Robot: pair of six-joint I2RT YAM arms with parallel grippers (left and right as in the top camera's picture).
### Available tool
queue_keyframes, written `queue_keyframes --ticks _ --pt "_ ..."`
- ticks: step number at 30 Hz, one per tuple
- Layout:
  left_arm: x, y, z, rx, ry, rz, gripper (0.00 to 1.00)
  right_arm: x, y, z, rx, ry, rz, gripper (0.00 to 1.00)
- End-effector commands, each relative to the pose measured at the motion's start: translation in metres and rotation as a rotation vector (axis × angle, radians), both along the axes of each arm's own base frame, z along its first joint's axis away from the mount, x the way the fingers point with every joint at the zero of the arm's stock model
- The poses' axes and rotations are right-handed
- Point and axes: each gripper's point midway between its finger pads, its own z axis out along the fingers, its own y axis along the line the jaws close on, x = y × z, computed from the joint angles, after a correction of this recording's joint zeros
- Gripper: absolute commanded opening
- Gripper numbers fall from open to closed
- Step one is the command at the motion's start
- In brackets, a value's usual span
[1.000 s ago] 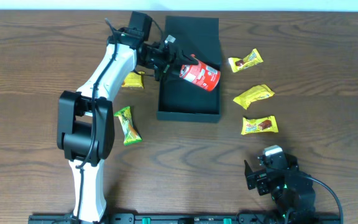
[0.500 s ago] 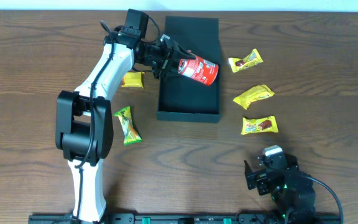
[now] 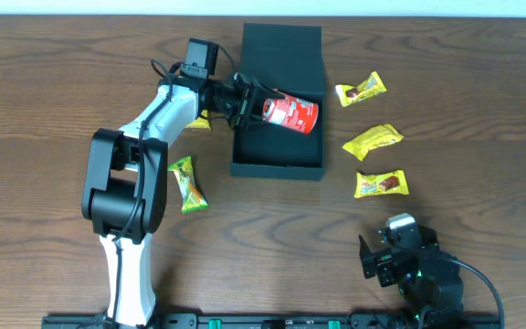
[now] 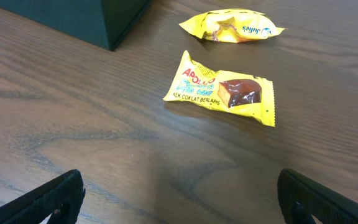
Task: Pack container
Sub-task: 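Lift the can with the left gripper and lower it into the black box, then push the can over inside the box with the left gripper, laying it down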
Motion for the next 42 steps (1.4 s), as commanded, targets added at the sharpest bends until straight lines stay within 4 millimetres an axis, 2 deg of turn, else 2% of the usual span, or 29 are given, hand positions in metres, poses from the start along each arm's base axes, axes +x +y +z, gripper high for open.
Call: queue_keyframes --ticks 1,3,5,9,12,19,24,30,35,38,40,42 --pt "0.0 0.0 -0.001 -0.008 0.08 0.031 0.4 0.0 -0.002 -0.003 -0.009 0.003 -0.008 0.99" --pt "-0.001 -0.002 0.0 -0.01 0.091 0.034 0.41 0.0 -0.002 -0.003 -0.009 0.003 -0.008 0.99" --pt "-0.002 -0.004 0.0 -0.011 0.091 0.03 0.47 0.0 -0.002 -0.003 -0.009 0.003 -0.008 0.99" --pt "-0.005 -0.009 0.001 -0.013 0.09 0.017 0.71 0.0 -0.002 -0.003 -0.009 0.003 -0.008 0.99" --pt "-0.005 -0.009 0.001 -0.014 0.09 0.016 0.77 0.0 -0.002 -0.003 -0.009 0.003 -0.008 0.99" --pt "-0.004 -0.01 0.002 -0.016 0.083 0.015 0.78 0.0 -0.002 -0.003 -0.009 0.003 -0.008 0.99" --pt "0.006 -0.013 0.016 -0.05 -0.021 0.008 0.74 0.0 -0.002 -0.003 -0.009 0.003 -0.008 0.99" --pt "0.023 -0.019 0.062 -0.086 -0.285 0.006 0.72 0.0 -0.002 -0.003 -0.009 0.003 -0.008 0.99" --pt "0.019 -0.025 0.102 -0.064 -0.589 -0.052 0.61 0.0 -0.002 -0.003 -0.009 0.003 -0.008 0.99" --pt "0.013 -0.033 0.119 -0.038 -0.75 -0.09 0.47 0.0 -0.002 -0.003 -0.009 0.003 -0.008 0.99" --pt "0.008 -0.042 0.123 -0.014 -0.84 -0.124 0.43 0.0 -0.002 -0.003 -0.009 0.003 -0.008 0.99" --pt "0.006 -0.046 0.109 0.057 -0.838 -0.132 0.4 0.0 -0.002 -0.003 -0.009 0.003 -0.008 0.99"
